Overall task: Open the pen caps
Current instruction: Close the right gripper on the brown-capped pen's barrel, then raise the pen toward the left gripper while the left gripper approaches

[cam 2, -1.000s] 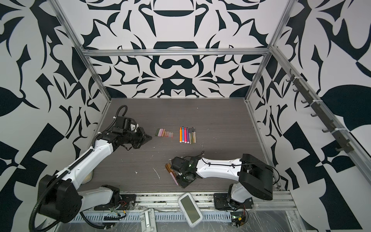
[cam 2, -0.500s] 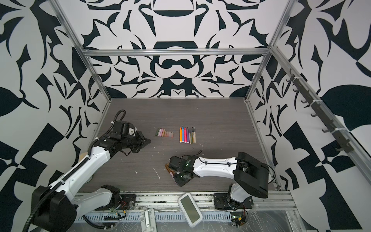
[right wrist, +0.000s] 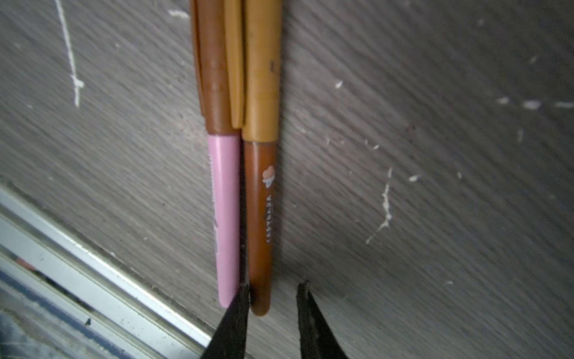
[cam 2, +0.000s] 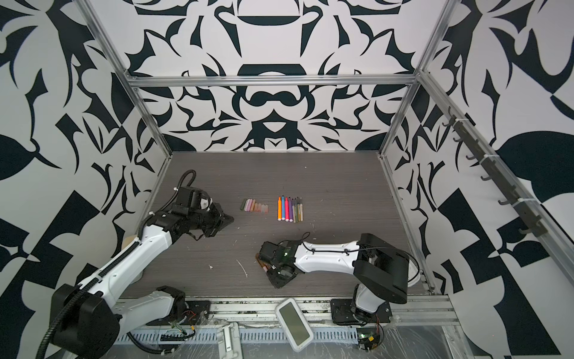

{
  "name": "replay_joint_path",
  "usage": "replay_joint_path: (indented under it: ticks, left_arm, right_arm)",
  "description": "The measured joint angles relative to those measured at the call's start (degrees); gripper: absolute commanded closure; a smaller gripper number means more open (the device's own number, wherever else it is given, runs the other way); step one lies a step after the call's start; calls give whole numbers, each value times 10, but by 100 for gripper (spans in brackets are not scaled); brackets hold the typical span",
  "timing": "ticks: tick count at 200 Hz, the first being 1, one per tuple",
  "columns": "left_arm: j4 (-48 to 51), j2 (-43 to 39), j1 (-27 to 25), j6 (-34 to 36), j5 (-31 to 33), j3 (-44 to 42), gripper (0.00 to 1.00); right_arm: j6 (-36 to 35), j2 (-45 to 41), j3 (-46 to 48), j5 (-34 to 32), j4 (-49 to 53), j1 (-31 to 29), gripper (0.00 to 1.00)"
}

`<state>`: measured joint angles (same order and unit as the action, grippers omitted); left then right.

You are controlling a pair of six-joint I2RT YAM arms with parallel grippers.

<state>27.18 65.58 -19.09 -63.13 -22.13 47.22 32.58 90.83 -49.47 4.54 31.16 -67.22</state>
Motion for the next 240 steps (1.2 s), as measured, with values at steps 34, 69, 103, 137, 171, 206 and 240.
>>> replay_joint_path:
  ticks: [34, 69, 103, 137, 171, 206, 240]
  left_arm:
    - [0, 0, 0, 0, -2, 0, 100]
    - [0, 0, 0, -1, -7, 0, 100]
    - [0, -1, 0, -3, -13, 0, 100]
    - [1, -6, 0, -5, -24, 0, 100]
    - [1, -5, 0, -5, -43, 3, 97]
    - [13, 14, 0, 21, -55, 47, 87]
    - [10, 50, 10, 52, -87, 110, 80]
  right_arm:
    - [5, 0, -8, -24, 25, 0, 73]
    - [3, 17, -34, -38, 44, 0, 73]
    - [-6, 58, -65, -40, 51, 0, 73]
    - [-12, 84, -90, -48, 73, 0, 77]
    - [-10, 97, -106, -54, 90, 0, 82]
    - [-12, 122, -140, -45, 117, 0, 100]
    - [-10, 151, -203, -44, 151, 1, 100]
